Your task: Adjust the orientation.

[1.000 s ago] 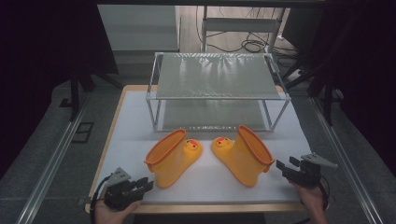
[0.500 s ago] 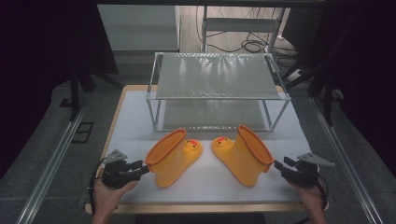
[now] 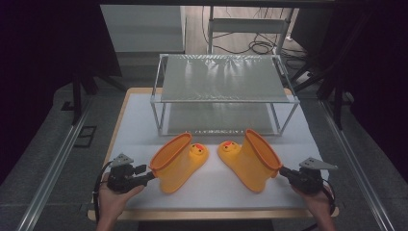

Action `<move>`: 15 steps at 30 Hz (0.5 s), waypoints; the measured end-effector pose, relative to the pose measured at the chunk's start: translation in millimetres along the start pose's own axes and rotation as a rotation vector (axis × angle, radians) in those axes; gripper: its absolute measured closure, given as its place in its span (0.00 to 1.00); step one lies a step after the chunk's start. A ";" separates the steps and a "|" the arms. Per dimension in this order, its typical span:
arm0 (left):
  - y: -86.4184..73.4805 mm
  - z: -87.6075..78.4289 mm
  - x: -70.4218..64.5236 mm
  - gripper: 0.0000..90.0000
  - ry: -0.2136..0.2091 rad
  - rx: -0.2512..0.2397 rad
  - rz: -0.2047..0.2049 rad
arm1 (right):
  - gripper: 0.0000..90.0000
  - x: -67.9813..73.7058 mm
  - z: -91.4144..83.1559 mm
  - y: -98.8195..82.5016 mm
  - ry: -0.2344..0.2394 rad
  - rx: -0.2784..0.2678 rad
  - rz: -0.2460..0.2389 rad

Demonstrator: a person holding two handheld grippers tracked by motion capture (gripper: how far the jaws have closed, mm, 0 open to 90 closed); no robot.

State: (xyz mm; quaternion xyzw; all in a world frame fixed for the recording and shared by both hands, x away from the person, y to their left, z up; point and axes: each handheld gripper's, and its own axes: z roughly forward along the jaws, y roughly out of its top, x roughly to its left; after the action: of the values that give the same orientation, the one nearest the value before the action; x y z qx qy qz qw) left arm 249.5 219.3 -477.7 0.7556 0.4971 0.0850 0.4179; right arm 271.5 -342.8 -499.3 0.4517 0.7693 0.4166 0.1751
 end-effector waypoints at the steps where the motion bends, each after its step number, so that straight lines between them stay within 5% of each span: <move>1: -0.4 1.1 -0.3 0.53 -0.004 0.003 -0.003 | 0.99 5.1 3.3 1.0 0.023 0.016 -0.025; 15: -1.3 1.5 4.5 0.52 -0.033 -0.008 -0.031 | 1.00 42.1 21.0 4.8 0.179 0.081 -0.236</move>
State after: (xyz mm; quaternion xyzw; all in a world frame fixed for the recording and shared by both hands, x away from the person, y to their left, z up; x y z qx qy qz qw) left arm 251.7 222.4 -480.8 0.7475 0.5015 0.0682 0.4303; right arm 265.3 -296.1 -503.4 0.3258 0.8457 0.4004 0.1355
